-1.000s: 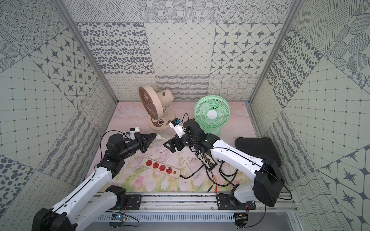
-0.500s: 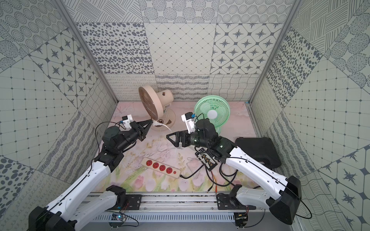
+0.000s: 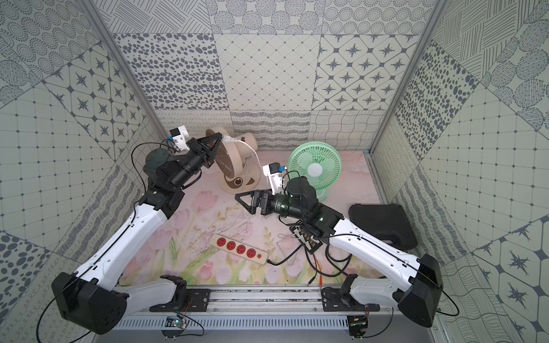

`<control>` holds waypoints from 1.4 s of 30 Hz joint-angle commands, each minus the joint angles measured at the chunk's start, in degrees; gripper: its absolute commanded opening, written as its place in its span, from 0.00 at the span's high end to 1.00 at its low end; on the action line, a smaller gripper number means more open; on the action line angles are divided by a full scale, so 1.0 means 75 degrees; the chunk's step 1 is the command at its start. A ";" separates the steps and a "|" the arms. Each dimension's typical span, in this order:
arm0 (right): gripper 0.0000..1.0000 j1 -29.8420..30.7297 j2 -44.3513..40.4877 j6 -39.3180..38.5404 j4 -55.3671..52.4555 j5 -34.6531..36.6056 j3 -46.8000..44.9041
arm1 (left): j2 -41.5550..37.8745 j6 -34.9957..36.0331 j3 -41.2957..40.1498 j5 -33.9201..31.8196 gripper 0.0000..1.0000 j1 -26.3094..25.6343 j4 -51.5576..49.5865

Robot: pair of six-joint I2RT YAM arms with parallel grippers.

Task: Plug the desk fan into the power strip
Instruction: Pick up the plug from the center of the board.

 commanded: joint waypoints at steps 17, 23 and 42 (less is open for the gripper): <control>0.23 -0.0229 0.2531 0.3042 0.6002 -0.0083 -0.0490 | -0.3624 -0.0490 -0.4734 -0.0409 1.00 -0.0137 0.1245; 0.38 -0.0218 0.2858 0.3431 0.6491 -0.0130 -0.0333 | -0.4049 -0.0709 -0.5108 -0.0373 1.00 -0.0137 0.1181; 0.73 0.0026 0.3372 0.3799 0.6975 -0.0177 -0.0214 | -0.4034 -0.0990 -0.5200 -0.0258 1.00 -0.0136 0.1382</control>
